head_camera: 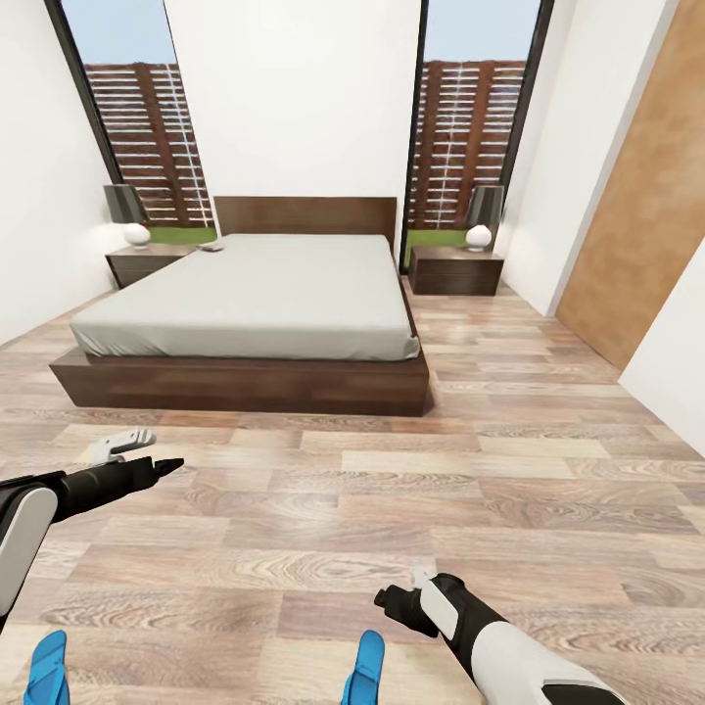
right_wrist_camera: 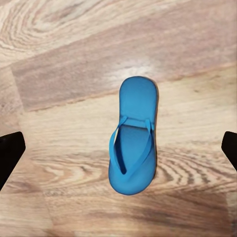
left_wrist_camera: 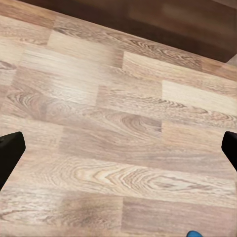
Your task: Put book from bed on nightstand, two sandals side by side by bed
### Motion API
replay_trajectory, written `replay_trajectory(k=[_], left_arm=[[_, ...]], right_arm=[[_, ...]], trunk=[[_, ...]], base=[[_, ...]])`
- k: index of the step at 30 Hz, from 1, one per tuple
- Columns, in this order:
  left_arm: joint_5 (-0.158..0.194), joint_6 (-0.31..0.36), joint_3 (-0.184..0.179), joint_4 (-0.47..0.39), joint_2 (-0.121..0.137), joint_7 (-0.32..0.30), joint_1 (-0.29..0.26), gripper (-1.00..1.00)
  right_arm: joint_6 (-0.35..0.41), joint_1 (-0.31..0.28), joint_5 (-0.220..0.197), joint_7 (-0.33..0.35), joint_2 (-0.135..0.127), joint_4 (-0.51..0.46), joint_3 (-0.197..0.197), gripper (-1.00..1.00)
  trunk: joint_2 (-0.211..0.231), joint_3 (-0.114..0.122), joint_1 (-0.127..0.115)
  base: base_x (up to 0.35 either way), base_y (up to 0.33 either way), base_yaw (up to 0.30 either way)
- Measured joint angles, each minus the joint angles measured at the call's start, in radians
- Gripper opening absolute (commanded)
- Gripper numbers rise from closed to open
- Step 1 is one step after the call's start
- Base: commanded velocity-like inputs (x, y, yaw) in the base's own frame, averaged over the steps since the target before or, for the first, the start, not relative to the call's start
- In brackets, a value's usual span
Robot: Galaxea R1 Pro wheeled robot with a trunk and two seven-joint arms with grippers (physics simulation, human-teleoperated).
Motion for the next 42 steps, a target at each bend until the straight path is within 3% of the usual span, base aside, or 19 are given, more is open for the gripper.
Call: replay_trajectory(k=[23,42], left_arm=[[0.000,0.000,0.000,0.000,0.000,0.000,0.000,1.00],[-0.001,0.000,0.000,0.000,0.000,0.000,0.000,1.00]], right_arm=[[0.000,0.000,0.000,0.000,0.000,0.000,0.001,1.00],[0.008,0.000,0.000,0.002,0.000,-0.001,0.002,1.00]], trunk=[[0.000,-0.002,0.000],[0.000,-0.027,0.000]], base=[[0.000,0.000,0.000],[0.000,0.000,0.000]])
